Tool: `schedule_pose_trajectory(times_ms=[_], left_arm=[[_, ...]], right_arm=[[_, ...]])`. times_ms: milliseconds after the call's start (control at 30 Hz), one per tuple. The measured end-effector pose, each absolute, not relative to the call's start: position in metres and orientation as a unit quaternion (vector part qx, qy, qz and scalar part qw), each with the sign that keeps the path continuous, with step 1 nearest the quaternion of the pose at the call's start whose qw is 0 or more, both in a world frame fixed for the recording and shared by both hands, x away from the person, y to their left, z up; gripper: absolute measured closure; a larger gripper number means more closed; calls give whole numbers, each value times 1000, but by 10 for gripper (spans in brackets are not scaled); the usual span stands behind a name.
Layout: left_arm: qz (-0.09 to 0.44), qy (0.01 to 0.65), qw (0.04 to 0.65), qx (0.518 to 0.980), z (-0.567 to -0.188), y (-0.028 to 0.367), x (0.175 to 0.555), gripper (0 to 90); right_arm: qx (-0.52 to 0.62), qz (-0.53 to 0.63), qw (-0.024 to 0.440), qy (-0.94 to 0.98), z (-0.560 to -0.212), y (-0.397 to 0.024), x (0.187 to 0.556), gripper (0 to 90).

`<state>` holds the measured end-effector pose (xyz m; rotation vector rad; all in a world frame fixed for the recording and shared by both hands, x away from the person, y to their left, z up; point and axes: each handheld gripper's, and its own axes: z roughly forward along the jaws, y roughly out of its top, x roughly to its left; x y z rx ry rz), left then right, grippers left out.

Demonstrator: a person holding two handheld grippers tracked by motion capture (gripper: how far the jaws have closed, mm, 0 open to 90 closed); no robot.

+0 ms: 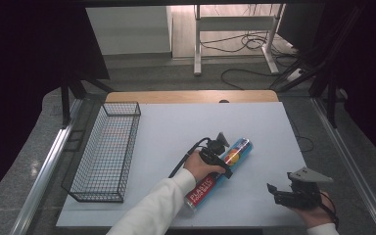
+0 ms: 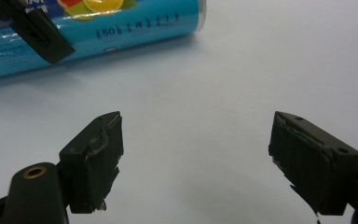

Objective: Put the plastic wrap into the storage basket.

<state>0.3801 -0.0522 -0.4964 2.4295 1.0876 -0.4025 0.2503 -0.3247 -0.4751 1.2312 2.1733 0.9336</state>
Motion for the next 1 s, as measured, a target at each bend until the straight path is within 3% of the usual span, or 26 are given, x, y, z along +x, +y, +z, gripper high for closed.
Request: schedule_pose_trajectory(times_ms=[333,1000], left_arm=[[-177,396,245,867,-474,-32,387,317],[-156,428,284,844,-426,43,392,317]], right_arm=[[449,341,237,791,-475,-325,250,182],[455,337,239,789,-475,-325,251,182]])
